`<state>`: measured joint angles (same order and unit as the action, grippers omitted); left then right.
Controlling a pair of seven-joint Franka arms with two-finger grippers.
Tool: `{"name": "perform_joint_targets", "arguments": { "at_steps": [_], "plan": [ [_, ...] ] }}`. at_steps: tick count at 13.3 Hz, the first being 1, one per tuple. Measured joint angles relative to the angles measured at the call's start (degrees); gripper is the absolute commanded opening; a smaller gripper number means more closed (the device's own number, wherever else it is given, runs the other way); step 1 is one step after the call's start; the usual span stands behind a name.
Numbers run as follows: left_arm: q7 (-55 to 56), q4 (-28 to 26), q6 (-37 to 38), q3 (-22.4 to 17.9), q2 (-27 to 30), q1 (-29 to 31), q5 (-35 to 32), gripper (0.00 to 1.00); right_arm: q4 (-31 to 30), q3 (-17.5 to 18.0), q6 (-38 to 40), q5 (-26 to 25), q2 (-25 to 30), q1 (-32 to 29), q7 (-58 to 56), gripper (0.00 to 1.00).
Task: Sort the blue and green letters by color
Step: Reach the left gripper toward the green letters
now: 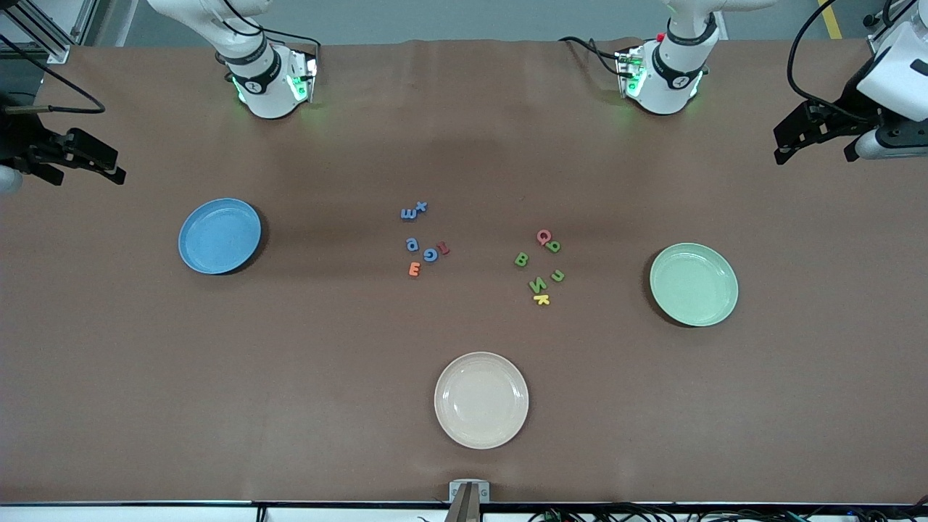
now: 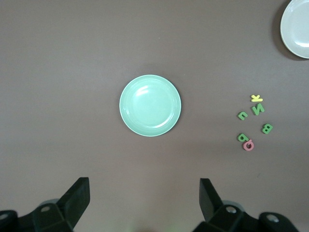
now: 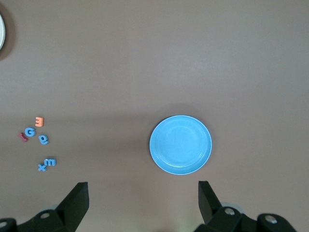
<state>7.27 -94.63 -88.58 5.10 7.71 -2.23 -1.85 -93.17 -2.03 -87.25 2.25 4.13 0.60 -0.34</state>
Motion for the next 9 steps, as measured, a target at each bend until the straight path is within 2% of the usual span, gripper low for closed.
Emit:
{"name": "perform_joint_targets", "arguments": {
  "at_steps": [5,9],
  "plan": [
    [0.0,0.02,0.26,-0.02,-0.3,0.04,0.0,1.0,-0.19,-0.12,0.0,-0.05,0.0,-0.37,-2.18,1.0],
    [0.49,-0.2,-0.69,0.04,-4.19,-0.03,2.17,1.0,-0.37,-0.11,0.02,-0.05,0.0,-0.53,-2.54,1.0]
  ]
}}
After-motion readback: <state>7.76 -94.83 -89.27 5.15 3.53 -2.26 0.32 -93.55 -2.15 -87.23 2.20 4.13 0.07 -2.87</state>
